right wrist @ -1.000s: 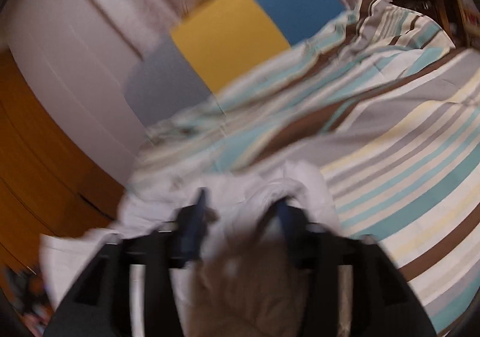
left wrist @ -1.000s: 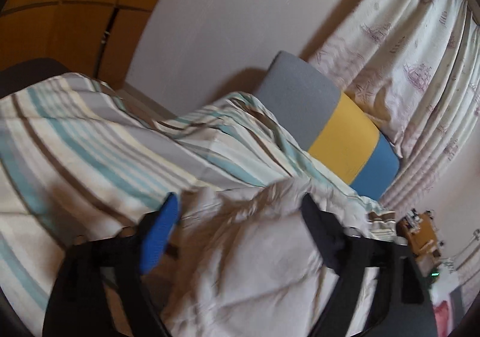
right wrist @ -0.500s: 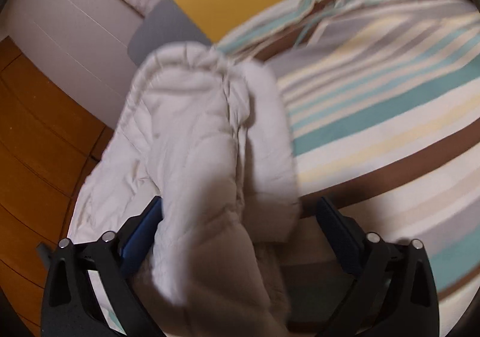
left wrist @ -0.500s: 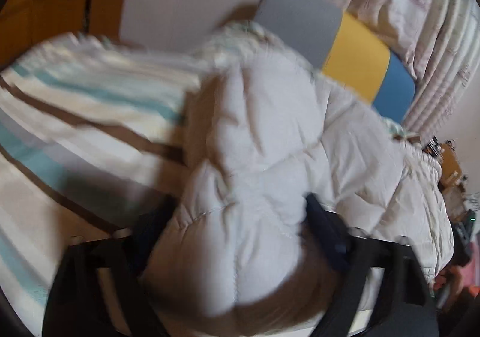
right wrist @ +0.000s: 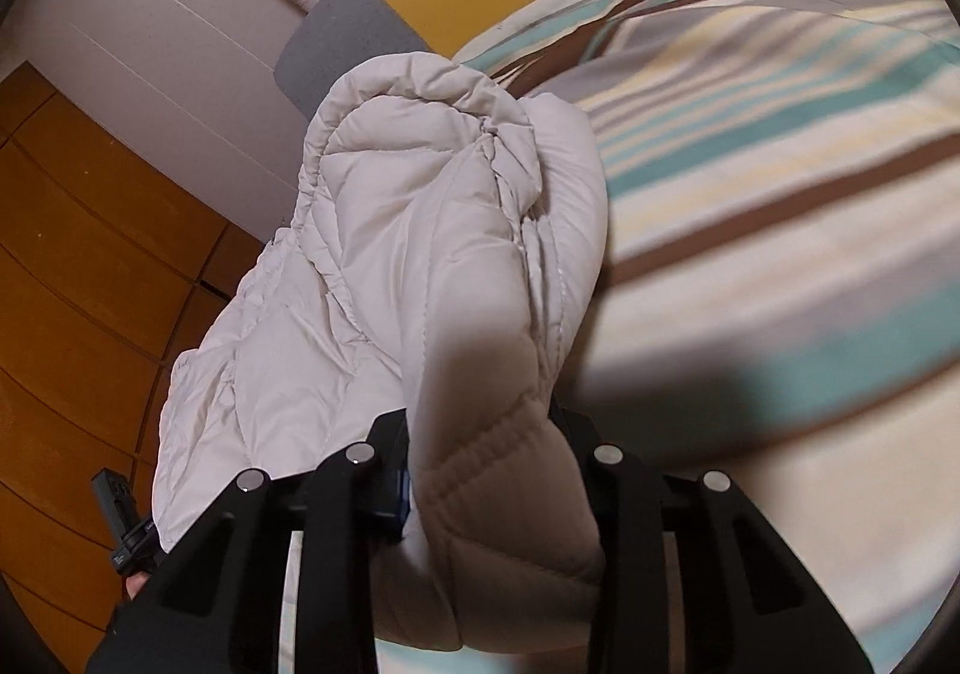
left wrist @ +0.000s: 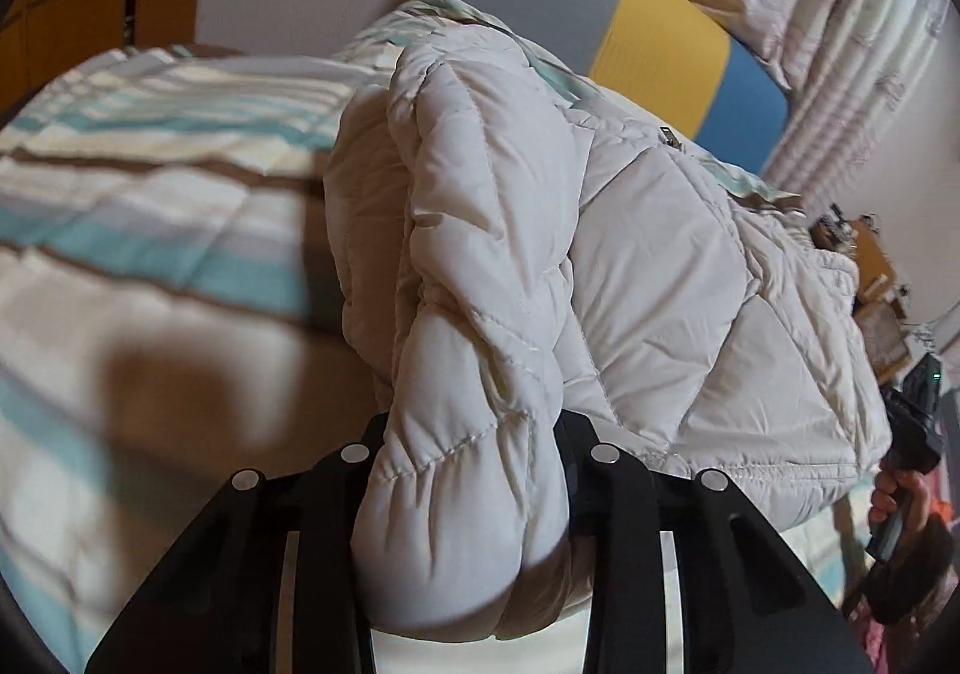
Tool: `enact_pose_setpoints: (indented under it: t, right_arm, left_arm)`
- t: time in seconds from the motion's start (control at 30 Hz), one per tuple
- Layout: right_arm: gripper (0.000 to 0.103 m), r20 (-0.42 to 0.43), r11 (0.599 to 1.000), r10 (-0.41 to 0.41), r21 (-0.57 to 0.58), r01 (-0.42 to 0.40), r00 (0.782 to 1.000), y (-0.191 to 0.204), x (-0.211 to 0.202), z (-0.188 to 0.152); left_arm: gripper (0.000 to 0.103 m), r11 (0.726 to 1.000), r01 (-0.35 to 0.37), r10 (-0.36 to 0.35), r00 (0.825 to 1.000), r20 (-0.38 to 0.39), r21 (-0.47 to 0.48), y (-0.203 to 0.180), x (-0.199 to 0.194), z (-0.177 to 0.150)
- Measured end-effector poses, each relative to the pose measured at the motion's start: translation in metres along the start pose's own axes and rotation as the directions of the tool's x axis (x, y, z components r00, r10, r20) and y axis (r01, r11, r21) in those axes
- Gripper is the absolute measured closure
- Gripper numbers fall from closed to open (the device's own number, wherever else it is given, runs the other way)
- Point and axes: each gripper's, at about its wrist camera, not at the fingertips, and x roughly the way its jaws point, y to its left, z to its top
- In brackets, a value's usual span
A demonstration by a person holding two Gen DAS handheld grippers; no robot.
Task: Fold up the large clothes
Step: 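Lift the hem with both grippers and fold it toward the collar, then open both grippers and release the folded hem onto the jacket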
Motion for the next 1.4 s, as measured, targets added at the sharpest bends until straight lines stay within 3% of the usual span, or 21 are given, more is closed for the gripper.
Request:
enact_pose_setpoints:
  t: [0.37, 0.43, 0.47, 0.53, 0.57, 0.63, 0.73, 0.83, 0.93, 1.0, 1.03, 1.07, 1.13, 1.17, 1.3, 1.4]
  right_arm:
    - [0.072, 0.001, 1.0, -0.025, 0.006, 0.025, 1.0, -0.031, -0.108, -0.081]
    - [0.07, 0.001, 0.999, -0.033, 0.006, 0.033, 0.999, -0.034, -0.12, -0.089]
    - [0.062, 0.0, 0.999, -0.039, 0.005, 0.039, 0.999, -0.033, -0.121, -0.087]
    - [0.048, 0.016, 0.997, -0.079, -0.014, 0.079, 0.997, -0.026, -0.124, -0.08]
    - [0.043, 0.039, 0.994, -0.102, -0.028, 0.103, 0.994, -0.023, -0.13, -0.079]
    - [0.04, 0.1, 0.991, -0.118, -0.051, 0.123, 0.988, -0.016, -0.14, -0.068]
    - [0.03, 0.124, 0.988, -0.123, -0.076, 0.133, 0.985, 0.001, -0.135, -0.045]
    - [0.016, 0.068, 0.974, -0.162, -0.147, 0.171, 0.984, 0.019, -0.113, -0.028]
    - [0.012, 0.0, 0.952, -0.241, -0.196, 0.236, 0.971, 0.031, -0.069, -0.01]
    - [0.016, -0.025, 0.933, -0.296, -0.222, 0.283, 0.955, 0.032, -0.05, -0.012]
    - [0.034, -0.025, 0.911, -0.335, -0.263, 0.317, 0.942, 0.038, -0.039, -0.015]
    - [0.054, -0.017, 0.898, -0.35, -0.292, 0.331, 0.936, 0.035, -0.037, -0.028]
    - [0.074, 0.005, 0.879, -0.356, -0.338, 0.336, 0.935, 0.042, -0.038, -0.038]
    - [0.082, 0.013, 0.875, -0.356, -0.346, 0.339, 0.934, 0.041, -0.038, -0.039]
    - [0.087, 0.164, 0.815, -0.36, -0.423, 0.395, 0.918, 0.069, -0.068, -0.041]
    - [0.087, 0.29, 0.791, -0.337, -0.429, 0.436, 0.896, 0.094, -0.081, -0.035]
  left_arm:
    - [0.07, 0.995, 0.087, -0.086, 0.996, -0.031, 0.057, -0.044, -0.061, -0.096]
    - [0.058, 0.993, 0.091, -0.09, 0.996, -0.025, 0.069, -0.048, -0.07, -0.108]
    - [0.052, 0.994, 0.08, -0.079, 0.997, -0.023, 0.076, -0.05, -0.073, -0.111]
    - [0.036, 0.993, 0.074, -0.072, 0.997, -0.016, 0.088, -0.049, -0.079, -0.111]
    - [0.032, 0.994, 0.056, -0.056, 0.998, -0.007, 0.091, -0.048, -0.082, -0.107]
    - [0.029, 0.996, 0.038, -0.039, 0.999, 0.016, 0.079, -0.044, -0.088, -0.095]
    - [0.023, 0.999, 0.023, -0.025, 0.998, 0.057, 0.037, -0.04, -0.091, -0.07]
    - [0.022, 1.0, 0.013, -0.014, 0.998, 0.064, 0.006, -0.038, -0.08, -0.038]
    - [0.022, 1.0, -0.003, 0.004, 1.0, 0.021, -0.028, -0.041, -0.054, -0.015]
    - [0.024, 0.997, 0.009, -0.013, 0.998, -0.058, -0.074, -0.04, -0.031, -0.01]
    - [0.043, 0.995, 0.017, -0.026, 0.996, -0.087, -0.1, -0.041, -0.022, -0.012]
    - [0.052, 0.995, 0.026, -0.034, 0.996, -0.08, -0.097, -0.044, -0.019, -0.014]
    - [0.076, 0.998, 0.002, -0.004, 1.0, -0.03, -0.06, -0.052, -0.026, -0.019]
    - [0.079, 0.998, 0.016, -0.016, 1.0, 0.002, -0.057, -0.055, -0.035, -0.02]
    - [0.087, 0.998, 0.047, -0.041, 0.986, 0.163, -0.032, -0.066, -0.073, -0.013]
    - [0.087, 0.998, -0.013, -0.007, 0.947, 0.321, 0.061, -0.094, -0.1, -0.002]
